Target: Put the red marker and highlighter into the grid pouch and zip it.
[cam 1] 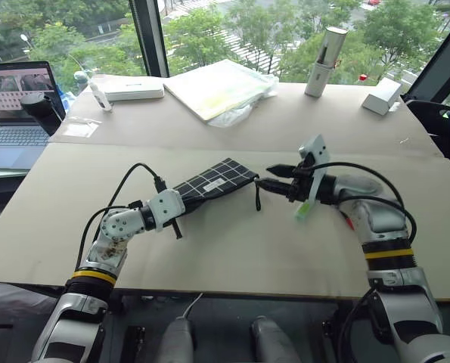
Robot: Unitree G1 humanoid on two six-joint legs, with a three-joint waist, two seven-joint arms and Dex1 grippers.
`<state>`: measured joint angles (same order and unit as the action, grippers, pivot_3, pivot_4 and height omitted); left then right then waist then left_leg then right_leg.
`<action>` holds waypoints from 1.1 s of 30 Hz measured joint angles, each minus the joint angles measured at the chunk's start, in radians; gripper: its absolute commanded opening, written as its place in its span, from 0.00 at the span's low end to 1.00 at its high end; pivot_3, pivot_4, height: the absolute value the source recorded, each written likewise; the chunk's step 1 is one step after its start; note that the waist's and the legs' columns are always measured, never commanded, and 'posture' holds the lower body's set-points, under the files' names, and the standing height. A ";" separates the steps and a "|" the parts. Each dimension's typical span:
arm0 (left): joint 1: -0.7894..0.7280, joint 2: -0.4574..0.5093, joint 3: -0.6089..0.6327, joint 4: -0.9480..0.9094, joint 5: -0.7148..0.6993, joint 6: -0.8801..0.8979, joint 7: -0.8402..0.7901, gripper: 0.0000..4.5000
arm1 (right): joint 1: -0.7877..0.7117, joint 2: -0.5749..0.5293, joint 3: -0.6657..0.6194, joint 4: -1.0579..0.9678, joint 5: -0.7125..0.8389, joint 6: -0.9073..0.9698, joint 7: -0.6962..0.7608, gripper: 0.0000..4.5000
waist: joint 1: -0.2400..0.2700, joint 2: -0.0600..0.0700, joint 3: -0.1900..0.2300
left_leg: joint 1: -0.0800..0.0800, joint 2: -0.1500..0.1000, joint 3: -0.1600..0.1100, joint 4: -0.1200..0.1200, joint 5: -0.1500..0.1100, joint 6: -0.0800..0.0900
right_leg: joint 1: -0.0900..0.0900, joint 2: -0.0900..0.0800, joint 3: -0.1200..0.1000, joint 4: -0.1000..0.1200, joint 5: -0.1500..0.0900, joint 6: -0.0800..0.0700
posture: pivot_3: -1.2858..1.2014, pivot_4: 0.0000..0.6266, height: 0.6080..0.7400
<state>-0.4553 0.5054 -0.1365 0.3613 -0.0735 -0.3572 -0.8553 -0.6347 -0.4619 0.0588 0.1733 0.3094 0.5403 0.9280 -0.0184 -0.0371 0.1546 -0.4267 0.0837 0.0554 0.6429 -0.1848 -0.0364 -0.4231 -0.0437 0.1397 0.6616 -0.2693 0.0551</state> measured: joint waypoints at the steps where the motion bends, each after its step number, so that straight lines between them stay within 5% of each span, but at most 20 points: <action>1: 0.003 -0.006 0.000 -0.012 -0.001 0.019 0.007 0.00 | 0.023 0.000 0.044 -0.008 -0.037 -0.014 -0.012 0.70 | 0.000 0.000 0.000 | 0.000 0.000 0.000 0.000 0.000 0.000 | 0.000 0.000 0.000 0.000 0.000 0.000 | 0.52 0.24 1.00; 10: 0.030 -0.022 -0.002 -0.051 0.001 0.055 0.019 0.00 | -0.018 0.034 0.099 0.133 -0.183 -0.141 -0.142 0.70 | 0.003 0.000 0.000 | -0.001 0.000 0.000 0.000 0.000 0.000 | 0.000 0.000 0.000 -0.001 0.000 0.000 | 0.52 0.24 1.00; 23: 0.045 -0.025 -0.003 -0.072 0.003 0.060 0.021 0.00 | -0.062 0.061 0.058 0.267 -0.177 -0.204 -0.147 0.70 | 0.002 0.000 0.000 | -0.001 0.000 0.000 0.000 0.000 0.000 | 0.000 0.000 0.000 -0.002 0.000 0.000 | 0.52 0.24 1.00; 33: 0.041 -0.034 -0.003 -0.072 0.003 0.074 0.030 0.00 | -0.062 0.079 0.069 0.282 -0.189 -0.213 -0.123 0.03 | 0.002 0.000 0.000 | -0.001 0.000 0.000 0.000 0.000 0.000 | 0.000 0.000 0.000 -0.002 0.000 0.000 | 0.52 0.24 1.00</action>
<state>-0.4146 0.4717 -0.1394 0.2889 -0.0704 -0.2829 -0.8249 -0.6968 -0.3827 0.1274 0.4554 0.1208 0.3274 0.8049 -0.0166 -0.0373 0.1547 -0.4275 0.0834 0.0551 0.6425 -0.1849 -0.0364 -0.4230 -0.0438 0.1397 0.6594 -0.2692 0.0551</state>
